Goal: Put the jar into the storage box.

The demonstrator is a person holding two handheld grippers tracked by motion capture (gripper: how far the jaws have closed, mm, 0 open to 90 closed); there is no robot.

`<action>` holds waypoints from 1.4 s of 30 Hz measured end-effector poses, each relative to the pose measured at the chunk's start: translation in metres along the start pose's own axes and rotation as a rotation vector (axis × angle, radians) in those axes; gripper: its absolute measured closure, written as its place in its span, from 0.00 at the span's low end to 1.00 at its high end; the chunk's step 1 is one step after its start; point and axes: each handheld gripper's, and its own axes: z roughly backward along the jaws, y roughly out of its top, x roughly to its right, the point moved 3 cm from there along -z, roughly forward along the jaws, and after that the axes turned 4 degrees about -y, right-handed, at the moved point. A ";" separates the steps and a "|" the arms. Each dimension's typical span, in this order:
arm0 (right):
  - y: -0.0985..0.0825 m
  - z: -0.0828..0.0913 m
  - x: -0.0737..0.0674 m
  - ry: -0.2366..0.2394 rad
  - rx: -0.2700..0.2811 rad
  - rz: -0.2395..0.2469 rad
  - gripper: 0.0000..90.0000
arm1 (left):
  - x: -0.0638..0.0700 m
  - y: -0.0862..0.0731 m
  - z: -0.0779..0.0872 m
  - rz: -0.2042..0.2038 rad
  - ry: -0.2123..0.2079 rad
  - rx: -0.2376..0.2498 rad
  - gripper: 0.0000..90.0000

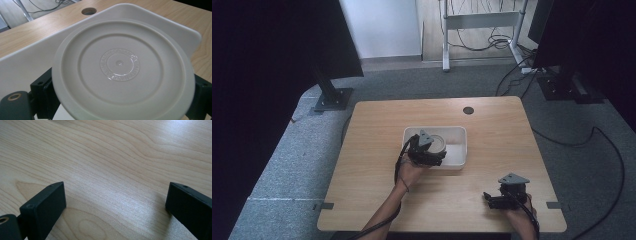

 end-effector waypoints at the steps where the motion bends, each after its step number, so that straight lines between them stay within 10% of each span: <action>1: 0.000 0.000 0.000 0.000 0.000 0.000 0.03 | 0.000 0.000 -0.002 0.003 0.003 -0.001 0.11; 42: 0.000 0.000 0.000 0.000 0.000 0.000 0.03 | -0.003 -0.016 -0.025 0.069 0.011 -0.080 0.04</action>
